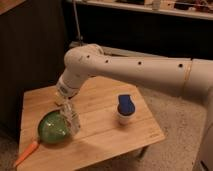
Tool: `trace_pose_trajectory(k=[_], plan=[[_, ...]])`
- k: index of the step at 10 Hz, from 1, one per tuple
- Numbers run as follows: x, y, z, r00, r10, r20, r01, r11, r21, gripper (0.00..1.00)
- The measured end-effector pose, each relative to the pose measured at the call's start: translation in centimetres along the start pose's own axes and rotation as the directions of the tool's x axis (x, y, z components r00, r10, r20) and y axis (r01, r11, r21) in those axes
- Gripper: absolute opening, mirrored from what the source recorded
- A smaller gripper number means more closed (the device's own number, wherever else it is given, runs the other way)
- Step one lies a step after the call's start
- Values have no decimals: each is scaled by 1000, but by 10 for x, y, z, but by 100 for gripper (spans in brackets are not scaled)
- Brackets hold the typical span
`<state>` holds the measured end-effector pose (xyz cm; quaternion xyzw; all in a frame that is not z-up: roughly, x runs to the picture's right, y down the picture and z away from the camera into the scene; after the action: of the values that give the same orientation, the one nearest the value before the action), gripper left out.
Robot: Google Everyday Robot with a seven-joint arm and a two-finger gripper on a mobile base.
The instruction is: Place the bottle in the ceramic bowl
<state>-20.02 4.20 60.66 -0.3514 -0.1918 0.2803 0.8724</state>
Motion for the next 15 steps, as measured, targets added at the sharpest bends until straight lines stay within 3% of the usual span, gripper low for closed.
trace_pose_trajectory(k=[3, 9, 10, 11, 15], plan=[[-4, 10, 23, 1000, -5, -1, 5, 1000, 6, 0], [-24, -8, 66, 999, 27, -20, -26, 998, 49, 3], [-23, -9, 70, 999, 31, -32, -29, 998, 52, 10], [-18, -11, 77, 998, 33, -53, -29, 998, 61, 23], [-10, -11, 94, 995, 32, -92, -25, 997, 71, 62]])
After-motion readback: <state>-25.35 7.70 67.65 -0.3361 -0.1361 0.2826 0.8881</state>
